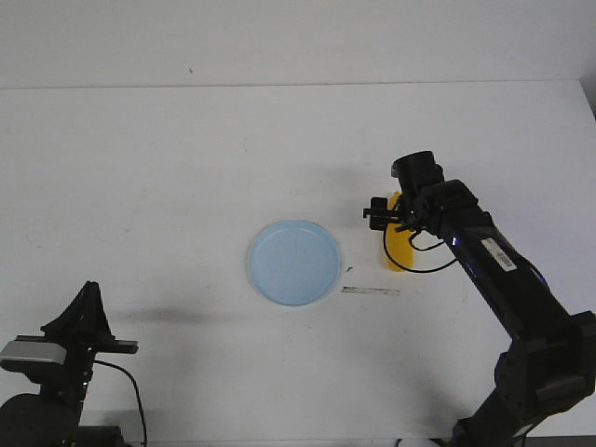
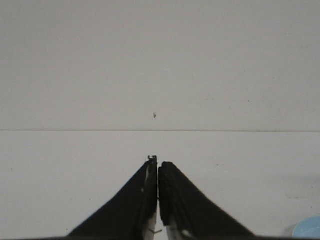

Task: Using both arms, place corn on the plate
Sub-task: 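Lower the open right gripper over the corn and close on it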

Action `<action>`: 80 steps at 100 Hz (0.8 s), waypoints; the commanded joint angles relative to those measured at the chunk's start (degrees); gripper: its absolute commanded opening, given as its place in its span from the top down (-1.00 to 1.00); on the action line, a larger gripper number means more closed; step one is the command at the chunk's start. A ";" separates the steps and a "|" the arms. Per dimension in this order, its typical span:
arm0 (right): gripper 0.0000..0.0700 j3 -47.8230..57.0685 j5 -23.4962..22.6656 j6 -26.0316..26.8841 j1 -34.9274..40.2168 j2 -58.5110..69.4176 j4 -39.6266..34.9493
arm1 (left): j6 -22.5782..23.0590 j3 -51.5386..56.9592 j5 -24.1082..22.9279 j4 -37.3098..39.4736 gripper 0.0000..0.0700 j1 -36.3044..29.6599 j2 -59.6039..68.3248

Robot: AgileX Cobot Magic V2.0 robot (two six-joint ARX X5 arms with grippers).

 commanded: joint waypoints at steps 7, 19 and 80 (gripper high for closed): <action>-0.60 0.76 0.00 0.31 0.09 3.26 0.33 | 0.48 0.72 -0.04 0.63 1.00 0.04 -0.13; -0.60 0.72 0.00 0.17 0.00 5.16 0.24 | 0.48 0.72 -0.04 0.63 1.00 0.04 -0.13; 0.03 0.33 -1.75 -1.20 -1.51 8.61 -1.01 | 0.48 0.72 -0.04 0.61 1.00 0.04 -0.13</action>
